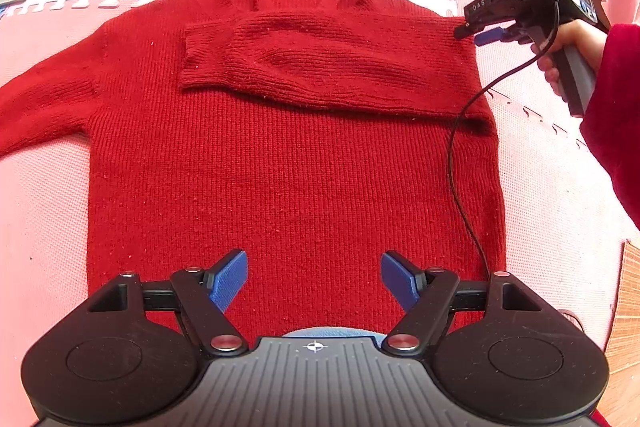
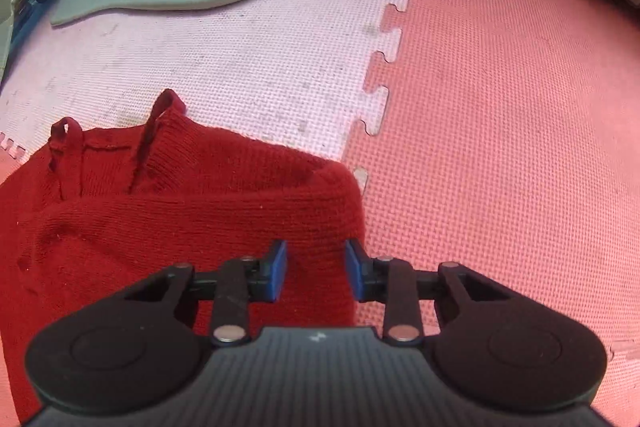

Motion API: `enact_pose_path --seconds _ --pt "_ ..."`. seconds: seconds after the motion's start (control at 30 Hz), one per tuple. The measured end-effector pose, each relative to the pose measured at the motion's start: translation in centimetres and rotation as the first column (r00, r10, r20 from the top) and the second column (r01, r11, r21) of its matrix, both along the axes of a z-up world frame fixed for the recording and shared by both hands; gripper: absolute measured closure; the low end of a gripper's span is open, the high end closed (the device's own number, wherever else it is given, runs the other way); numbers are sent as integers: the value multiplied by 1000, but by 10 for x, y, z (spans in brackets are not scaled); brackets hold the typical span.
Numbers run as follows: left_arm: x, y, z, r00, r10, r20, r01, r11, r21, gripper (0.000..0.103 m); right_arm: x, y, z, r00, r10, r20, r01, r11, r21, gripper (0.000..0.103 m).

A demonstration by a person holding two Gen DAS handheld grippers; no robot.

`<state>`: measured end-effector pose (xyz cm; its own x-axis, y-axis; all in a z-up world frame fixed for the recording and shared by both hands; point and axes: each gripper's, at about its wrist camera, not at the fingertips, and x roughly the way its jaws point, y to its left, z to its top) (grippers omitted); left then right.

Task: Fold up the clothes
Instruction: 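Press and smooth the folded sleeve along the shoulder with the right gripper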

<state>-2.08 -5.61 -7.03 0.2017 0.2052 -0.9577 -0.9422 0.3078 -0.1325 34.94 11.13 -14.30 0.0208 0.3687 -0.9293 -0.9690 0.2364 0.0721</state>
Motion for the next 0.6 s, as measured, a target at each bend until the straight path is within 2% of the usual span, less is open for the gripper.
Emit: enact_pose_path --seconds 0.1,0.2,0.33,0.47,0.53,0.6 --pt "4 3 8 1000 -8 1 8 999 31 27 -2 14 -12 999 16 29 -14 999 -47 74" --pt "6 2 21 1000 -9 17 8 998 67 27 4 23 -33 1000 -10 10 11 998 -67 72" --pt "10 -5 37 999 -16 29 13 995 101 27 -2 31 -27 999 14 35 -10 993 -118 72" --pt "12 -1 51 999 3 43 -9 991 136 27 -1 28 -13 1000 -19 8 19 999 -51 73" --pt "16 7 54 999 -17 44 11 990 141 27 -5 30 -29 999 7 40 -4 996 -88 73" --pt "21 19 58 999 -28 31 22 987 159 27 -9 27 -38 997 20 69 -15 997 -72 72"
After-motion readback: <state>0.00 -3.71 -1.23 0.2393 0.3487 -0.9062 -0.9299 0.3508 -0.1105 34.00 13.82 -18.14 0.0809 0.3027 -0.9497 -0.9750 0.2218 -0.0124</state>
